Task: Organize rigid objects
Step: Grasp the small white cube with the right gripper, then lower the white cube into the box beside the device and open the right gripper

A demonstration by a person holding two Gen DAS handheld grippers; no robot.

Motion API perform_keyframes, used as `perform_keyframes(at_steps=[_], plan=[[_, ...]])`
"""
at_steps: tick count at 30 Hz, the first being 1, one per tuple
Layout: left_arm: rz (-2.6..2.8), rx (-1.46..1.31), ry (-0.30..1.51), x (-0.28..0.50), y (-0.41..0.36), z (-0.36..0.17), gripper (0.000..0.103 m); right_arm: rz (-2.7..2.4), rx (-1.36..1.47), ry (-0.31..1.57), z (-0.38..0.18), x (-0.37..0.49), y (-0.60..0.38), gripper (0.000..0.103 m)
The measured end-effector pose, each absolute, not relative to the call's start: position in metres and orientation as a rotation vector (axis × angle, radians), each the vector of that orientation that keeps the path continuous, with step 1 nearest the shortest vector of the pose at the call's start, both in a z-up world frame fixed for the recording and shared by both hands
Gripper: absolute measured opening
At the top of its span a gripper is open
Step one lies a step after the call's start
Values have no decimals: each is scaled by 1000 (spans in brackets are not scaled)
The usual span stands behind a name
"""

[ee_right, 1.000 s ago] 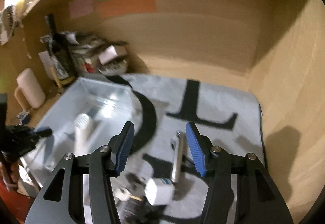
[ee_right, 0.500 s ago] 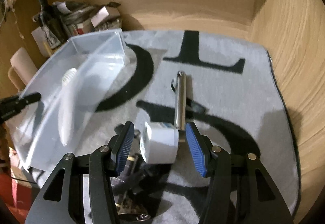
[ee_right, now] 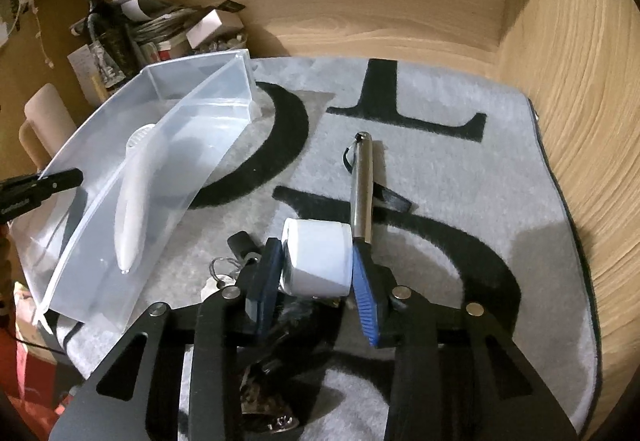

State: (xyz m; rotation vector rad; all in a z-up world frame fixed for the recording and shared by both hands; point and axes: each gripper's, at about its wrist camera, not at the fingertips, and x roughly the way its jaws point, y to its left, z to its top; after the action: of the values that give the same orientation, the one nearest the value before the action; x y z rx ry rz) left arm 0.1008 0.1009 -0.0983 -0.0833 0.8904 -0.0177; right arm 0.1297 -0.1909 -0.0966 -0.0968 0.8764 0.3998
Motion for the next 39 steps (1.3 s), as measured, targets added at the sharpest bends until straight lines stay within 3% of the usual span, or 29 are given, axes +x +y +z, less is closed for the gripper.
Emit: perform_keyframes(at_steps=[28,39], plan=[[-38,-97,881,101,105,-98,7,523,-121,631,-11,130,-132,28],[-50,-108,872,99,106,-98,7,585,-168,616,-2,144,-89,28]])
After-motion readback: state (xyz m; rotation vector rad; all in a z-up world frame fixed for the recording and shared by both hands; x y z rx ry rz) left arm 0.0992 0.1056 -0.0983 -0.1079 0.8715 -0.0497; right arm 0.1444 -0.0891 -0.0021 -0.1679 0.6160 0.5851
